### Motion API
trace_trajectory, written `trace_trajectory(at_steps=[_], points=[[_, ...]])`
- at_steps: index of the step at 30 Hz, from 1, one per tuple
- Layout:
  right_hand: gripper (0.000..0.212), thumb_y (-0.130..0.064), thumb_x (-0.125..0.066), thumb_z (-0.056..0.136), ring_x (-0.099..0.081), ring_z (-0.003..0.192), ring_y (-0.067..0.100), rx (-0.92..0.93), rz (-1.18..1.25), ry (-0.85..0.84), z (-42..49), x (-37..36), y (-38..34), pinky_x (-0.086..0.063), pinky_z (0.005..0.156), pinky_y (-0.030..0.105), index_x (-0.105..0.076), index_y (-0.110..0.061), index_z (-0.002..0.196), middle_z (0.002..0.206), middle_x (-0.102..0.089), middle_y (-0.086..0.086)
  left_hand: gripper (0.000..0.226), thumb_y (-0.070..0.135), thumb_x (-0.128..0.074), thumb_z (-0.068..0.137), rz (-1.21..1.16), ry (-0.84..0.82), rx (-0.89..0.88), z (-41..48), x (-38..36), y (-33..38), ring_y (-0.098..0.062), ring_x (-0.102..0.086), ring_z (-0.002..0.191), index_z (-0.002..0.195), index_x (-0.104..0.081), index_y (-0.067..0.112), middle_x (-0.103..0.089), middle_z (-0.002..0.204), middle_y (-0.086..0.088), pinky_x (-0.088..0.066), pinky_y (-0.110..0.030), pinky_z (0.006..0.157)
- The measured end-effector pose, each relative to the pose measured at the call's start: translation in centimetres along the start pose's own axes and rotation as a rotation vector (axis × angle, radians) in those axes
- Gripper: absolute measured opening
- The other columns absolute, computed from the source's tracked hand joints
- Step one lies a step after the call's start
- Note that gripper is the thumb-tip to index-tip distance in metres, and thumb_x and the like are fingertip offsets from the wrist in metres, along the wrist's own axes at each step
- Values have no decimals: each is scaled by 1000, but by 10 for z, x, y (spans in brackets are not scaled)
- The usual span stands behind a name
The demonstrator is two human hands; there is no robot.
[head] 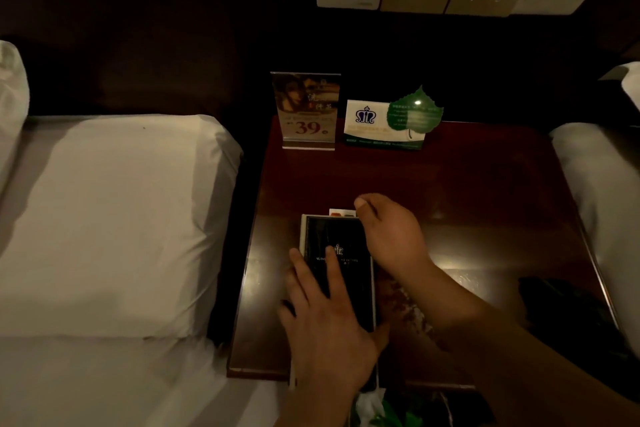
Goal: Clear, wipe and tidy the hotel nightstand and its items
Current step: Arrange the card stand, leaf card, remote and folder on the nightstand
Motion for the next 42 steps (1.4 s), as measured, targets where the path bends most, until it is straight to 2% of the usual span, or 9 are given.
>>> trace_trajectory(at_steps=[3, 10, 16, 22, 25, 28, 33, 39, 42], points=[[31, -35, -41, 101, -54, 71, -3, -9, 35, -4, -1, -2, 2, -36, 55, 4, -66, -19, 111, 87, -61, -9, 120, 75, -51, 64, 24, 35, -22, 0, 0, 0, -42, -3, 150, 153, 17, 33, 21, 161, -21, -30, -54, 111], [29, -35, -46, 99, -50, 70, -14, -40, 120, 30, -10, -6, 7, -37, 60, -1, -66, -21, 114, 90, -62, -13, 116, 80, -47, 60, 29, 76, -49, -2, 0, -4, -40, -9, 149, 156, 4, 39, 14, 163, -22, -32, -53, 108], [38, -36, -48, 98, -53, 120, 16, -55, 132, -2, -19, 3, 24, -43, 97, 32, -54, -22, 133, 128, -61, 0, 110, 94, -34, 62, -116, 96, -79, -5, 5, -12, -27, -1, 149, 151, 13, 51, 22, 164, -6, -25, -48, 115], [37, -38, -50, 96, -55, 114, 11, -213, 292, -54, -102, -13, 56, -48, 97, 31, -53, -30, 132, 126, -55, -6, 68, 29, -60, 94, -799, 104, 32, -2, 10, -58, 14, -39, 128, 139, -23, 63, -40, 135, 37, -36, -19, 103], [37, -44, -46, 95, -49, 112, 1, -158, 223, -60, -127, -34, 45, -45, 92, 21, -50, -40, 131, 123, -46, -15, 63, 19, -54, 99, -779, 55, 10, -2, 7, -62, 29, -32, 122, 148, -26, 47, -42, 142, 21, -30, -6, 102], [35, -43, -45, 96, -47, 109, 9, -233, 146, 46, -124, -38, 42, -44, 91, 25, -53, -34, 129, 120, -46, -7, 58, 25, -50, 101, -874, 30, 36, -4, 1, -61, 27, -31, 125, 146, -26, 52, -39, 147, 21, -28, 3, 95], [35, -36, -48, 97, -48, 111, 19, -336, 127, 72, -117, -44, 44, -43, 96, 31, -61, -18, 124, 120, -48, 5, 70, 39, -48, 87, -876, -15, -7, -6, -1, -53, 24, -19, 136, 149, -18, 50, -22, 156, 29, -20, -8, 106], [30, -38, -49, 96, -50, 104, 15, -297, 116, 21, -118, -42, 48, -42, 91, 26, -63, -18, 113, 114, -46, 0, 67, 36, -51, 85, -965, -22, 50, -6, 1, -56, 23, -32, 130, 144, -25, 55, -33, 147, 34, -31, -15, 107], [26, -34, -53, 95, -50, 101, 12, -305, 185, 53, -119, -43, 46, -40, 85, 22, -64, -18, 113, 109, -45, -3, 73, 34, -53, 84, -969, -28, 49, -6, 1, -56, 25, -34, 127, 150, -26, 46, -35, 148, 30, -34, 0, 95]])
Point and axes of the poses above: each hand's wrist, its own z-axis towards the middle knuckle, its own x-axis out of the back of the hand, y = z × x, the point moved 6 cm from there along z, towards the middle knuckle
